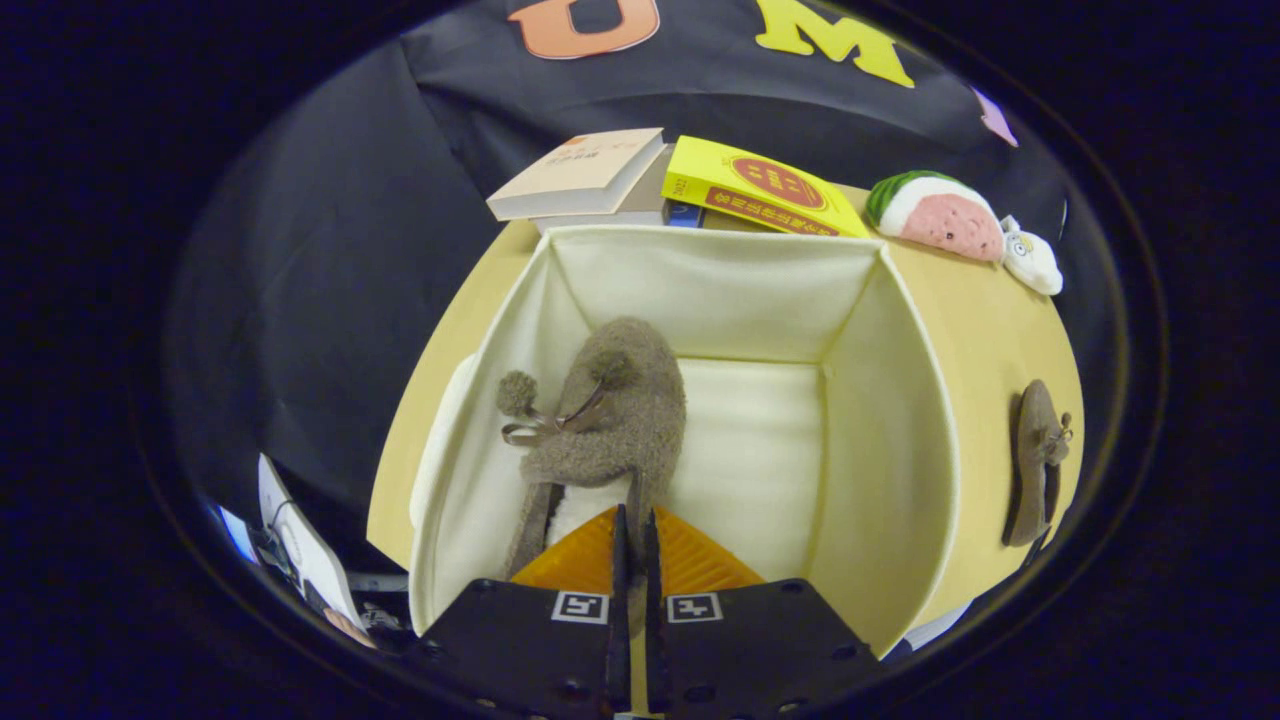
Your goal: Open the storage box then place both shoes into the box .Put the left shoe in first, then the right shoe, with the right side of both shoes facing outward in a uniform manner.
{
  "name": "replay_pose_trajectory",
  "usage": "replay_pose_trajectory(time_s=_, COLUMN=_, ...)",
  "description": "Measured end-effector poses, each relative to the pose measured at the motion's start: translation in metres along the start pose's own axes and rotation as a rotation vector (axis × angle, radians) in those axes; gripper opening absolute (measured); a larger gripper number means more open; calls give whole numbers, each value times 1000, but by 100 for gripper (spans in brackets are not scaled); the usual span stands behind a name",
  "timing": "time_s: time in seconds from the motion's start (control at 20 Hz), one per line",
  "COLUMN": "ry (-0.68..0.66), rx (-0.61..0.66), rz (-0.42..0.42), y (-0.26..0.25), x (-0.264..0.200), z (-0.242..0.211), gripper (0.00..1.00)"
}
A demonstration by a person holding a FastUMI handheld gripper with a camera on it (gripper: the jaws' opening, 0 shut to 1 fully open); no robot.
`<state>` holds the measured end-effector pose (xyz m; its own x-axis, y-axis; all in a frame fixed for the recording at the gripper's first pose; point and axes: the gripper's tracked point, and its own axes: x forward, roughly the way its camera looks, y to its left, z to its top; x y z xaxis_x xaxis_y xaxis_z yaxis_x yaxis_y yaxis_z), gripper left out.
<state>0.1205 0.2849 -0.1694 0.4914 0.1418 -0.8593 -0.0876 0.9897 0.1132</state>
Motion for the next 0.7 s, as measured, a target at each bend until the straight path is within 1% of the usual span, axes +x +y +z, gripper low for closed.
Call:
replay_pose_trajectory(time_s=0.1, ry=-20, rx=-16, rz=48, y=8, x=-8, z=3, gripper=14)
replay_pose_trajectory(time_s=0.15, ry=-37, rx=-23, rz=89, y=14, x=-13, z=4, gripper=15)
replay_pose_trajectory(time_s=0.2, ry=-53, rx=-35, rz=103, y=15, x=-22, z=5, gripper=23)
replay_pose_trajectory(time_s=0.3, ry=-104, rx=-47, rz=119, y=10, x=-49, z=9, gripper=46)
replay_pose_trajectory(time_s=0.4, ry=-149, rx=-70, rz=80, y=-4, x=-79, z=9, gripper=64)
replay_pose_trajectory(time_s=0.45, ry=-183, rx=-79, rz=79, y=-8, x=-97, z=9, gripper=74)
replay_pose_trajectory(time_s=0.55, ry=-252, rx=-87, rz=103, y=-12, x=-129, z=12, gripper=96)
replay_pose_trajectory(time_s=0.7, ry=-313, rx=-68, rz=91, y=-39, x=-170, z=6, gripper=97)
